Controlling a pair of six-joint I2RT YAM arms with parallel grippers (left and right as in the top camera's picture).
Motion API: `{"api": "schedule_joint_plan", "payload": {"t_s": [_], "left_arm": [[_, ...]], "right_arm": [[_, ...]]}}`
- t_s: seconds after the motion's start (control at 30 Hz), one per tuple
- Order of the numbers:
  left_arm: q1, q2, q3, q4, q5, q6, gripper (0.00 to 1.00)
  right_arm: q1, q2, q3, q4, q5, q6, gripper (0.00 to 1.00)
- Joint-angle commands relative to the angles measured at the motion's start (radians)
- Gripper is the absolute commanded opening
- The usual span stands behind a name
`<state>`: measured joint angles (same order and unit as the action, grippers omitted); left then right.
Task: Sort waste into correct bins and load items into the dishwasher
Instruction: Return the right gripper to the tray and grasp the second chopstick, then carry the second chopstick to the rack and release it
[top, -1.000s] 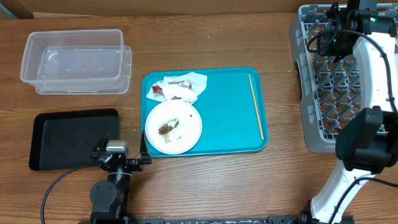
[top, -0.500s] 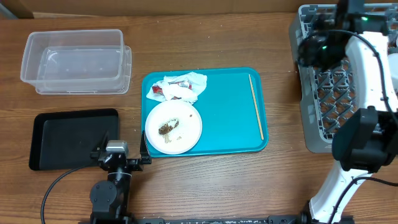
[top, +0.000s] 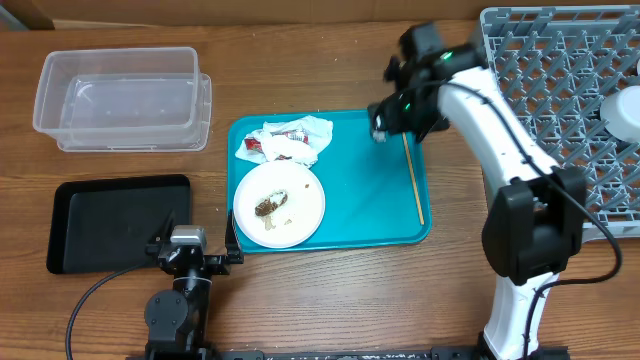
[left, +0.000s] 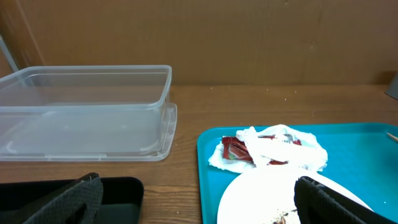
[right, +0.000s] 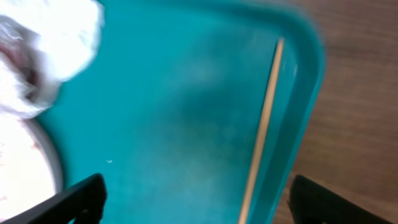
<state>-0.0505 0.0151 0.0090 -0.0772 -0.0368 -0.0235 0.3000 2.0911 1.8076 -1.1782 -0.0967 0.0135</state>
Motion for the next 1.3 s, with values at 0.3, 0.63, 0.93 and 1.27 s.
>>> {"api": "schedule_joint_plan", "payload": {"t_s": [0.3,0.63,0.93,1.27], "left_arm": [[0.005,-0.01,-0.004,0.002,0.008,-0.006,1.0],[0.005,-0.011,-0.004,0.002,0.008,-0.006,1.0],[0.005,-0.011,-0.004,0.002,0.008,-0.006,1.0],[0.005,-0.01,-0.004,0.002,0.008,-0.006,1.0]], "right_arm": [[0.013,-0.002,-0.204,0.131,0.103,0.077,0.61],[0.013,-0.002,-0.323,0.237,0.107,0.077,0.6],[0.022,-0.002,-0.337,0.238,0.118,0.091,0.18],[0.011,-0.009,-0.132,0.036,0.098,0.09,0.04]]}}
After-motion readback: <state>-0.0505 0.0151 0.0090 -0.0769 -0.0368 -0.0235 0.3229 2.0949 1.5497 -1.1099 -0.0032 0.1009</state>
